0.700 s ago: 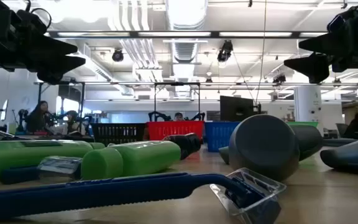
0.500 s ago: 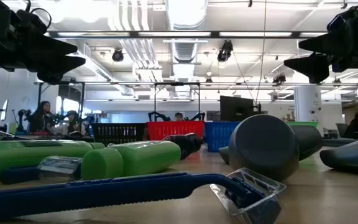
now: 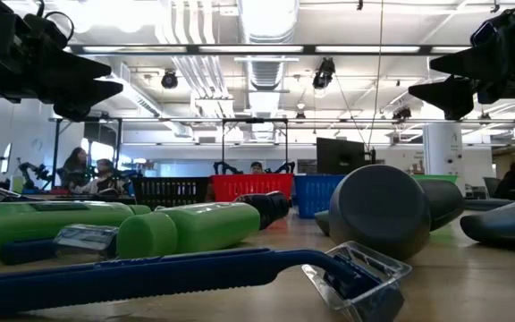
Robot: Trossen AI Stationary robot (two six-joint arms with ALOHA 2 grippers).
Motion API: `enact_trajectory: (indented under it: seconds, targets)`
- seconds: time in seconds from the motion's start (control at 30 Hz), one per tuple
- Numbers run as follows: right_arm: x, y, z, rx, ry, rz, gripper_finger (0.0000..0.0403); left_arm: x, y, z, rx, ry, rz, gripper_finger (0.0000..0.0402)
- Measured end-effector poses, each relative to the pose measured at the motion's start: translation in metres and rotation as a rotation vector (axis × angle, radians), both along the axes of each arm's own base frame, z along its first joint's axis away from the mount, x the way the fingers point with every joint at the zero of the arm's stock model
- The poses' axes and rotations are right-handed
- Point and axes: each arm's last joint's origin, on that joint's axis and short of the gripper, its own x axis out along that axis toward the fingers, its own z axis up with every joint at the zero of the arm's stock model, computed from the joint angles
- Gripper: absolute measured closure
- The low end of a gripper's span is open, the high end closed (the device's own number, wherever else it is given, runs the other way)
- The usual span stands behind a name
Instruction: Pick & Place Travel size toiletries
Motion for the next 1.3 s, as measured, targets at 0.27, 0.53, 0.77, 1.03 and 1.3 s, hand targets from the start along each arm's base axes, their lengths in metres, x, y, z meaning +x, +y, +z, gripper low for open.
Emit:
enact_trajectory:
  seconds: [0.27,0.53,0.77,1.03,1.3]
  targets:
    - [0.000,0.000,0.000,0.000,0.000,0.000,0.0039,0.000,0.000,0.000,0.000,0.000,0.000,0.0167]
    - [0.000,0.000,0.000,-0.029,0.002,-0.001,0.0039,0.000,0.000,0.000,0.000,0.000,0.001,0.0167]
    - [0.000,0.000,0.001,0.227,-0.033,0.011,0.0039,0.000,0.000,0.000,0.000,0.000,0.001,0.0167]
    - [0.000,-0.002,0.000,0.956,-0.130,-0.015,0.0039,0.000,0.000,0.000,0.000,0.000,0.004,0.0167]
    - [-0.001,0.002,0.012,0.927,-0.198,0.134,0.0039,0.000,0.000,0.000,0.001,-0.004,0.004,0.0167]
